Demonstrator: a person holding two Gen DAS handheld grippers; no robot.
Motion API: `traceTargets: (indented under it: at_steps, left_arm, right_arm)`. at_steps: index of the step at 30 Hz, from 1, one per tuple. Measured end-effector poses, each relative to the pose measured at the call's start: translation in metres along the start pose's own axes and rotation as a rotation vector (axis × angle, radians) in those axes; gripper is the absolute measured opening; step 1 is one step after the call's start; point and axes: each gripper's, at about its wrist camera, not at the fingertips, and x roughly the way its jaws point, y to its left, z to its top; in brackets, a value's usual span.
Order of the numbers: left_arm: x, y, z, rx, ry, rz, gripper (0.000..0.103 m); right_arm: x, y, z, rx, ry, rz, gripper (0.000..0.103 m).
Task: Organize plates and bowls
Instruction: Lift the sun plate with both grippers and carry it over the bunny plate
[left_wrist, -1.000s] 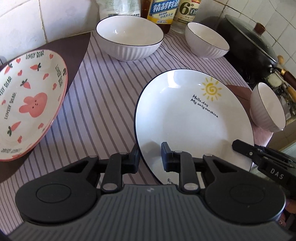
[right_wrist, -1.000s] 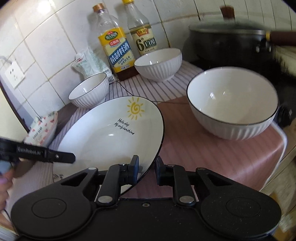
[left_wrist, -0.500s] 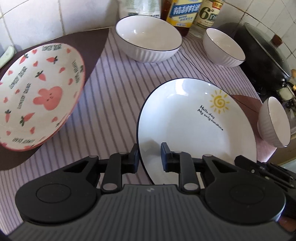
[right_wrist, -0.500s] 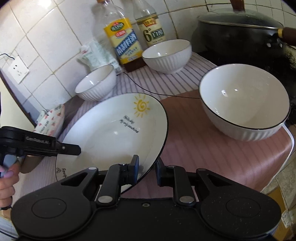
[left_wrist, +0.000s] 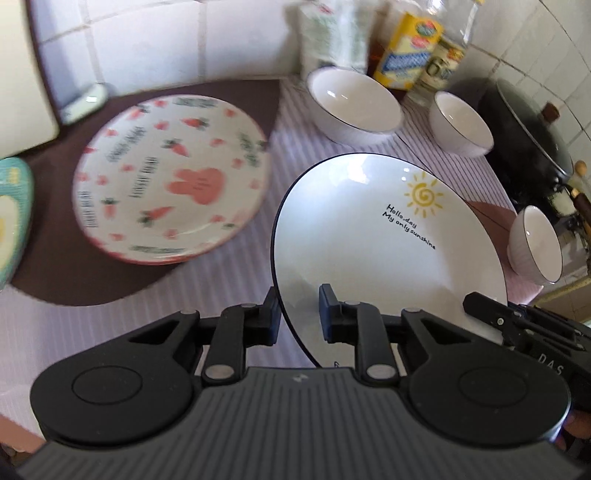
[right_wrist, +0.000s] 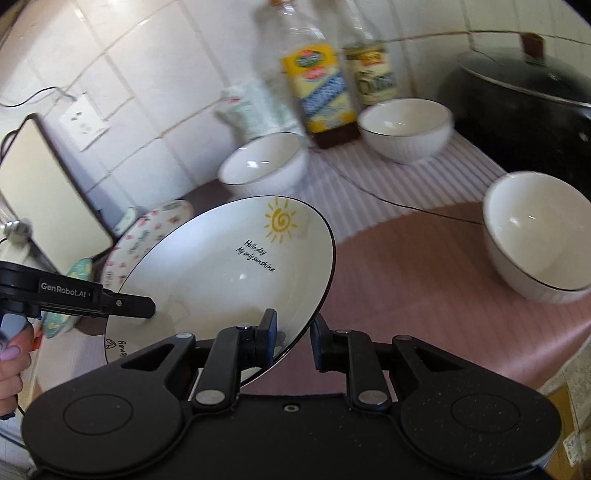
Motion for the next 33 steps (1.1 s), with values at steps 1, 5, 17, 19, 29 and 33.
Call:
traceTargets:
  at_steps: [1,5,17,19,29,33]
  left_arm:
    - [-0.007,0.007,-0.001,-0.008,-0.009,0.006,0.019]
    - [-0.036,0.033,-0.008,-0.029,-0.043,0.034,0.019]
    - [-0.092,0.105,-0.01,-0.133,-0.103,0.03,0.019]
    - [-0.095,0.119,-0.005,-0.151,-0.112,0.017,0.019]
    - [-0.052,0.191,0.016,-0.3,-0.054,-0.056,0.019]
    - [-0.029,0.214,0.02,-0.387,-0.03,-0.118,0.019]
  right_arm:
    - [0.001,0.006,0.001,-0.003,0.001,0.013,0.024]
    - [0.003,0.033,0.003,-0.031,-0.005,0.068,0.024]
    - [0.01,0.111,0.023,-0.157,0.006,0.154,0.024]
    - [0.013,0.122,0.029,-0.166,0.002,0.16,0.024]
    - [0.066,0.159,0.059,-0.211,0.019,0.157,0.024]
    - [0.094,0.163,0.066,-0.22,0.05,0.122,0.024]
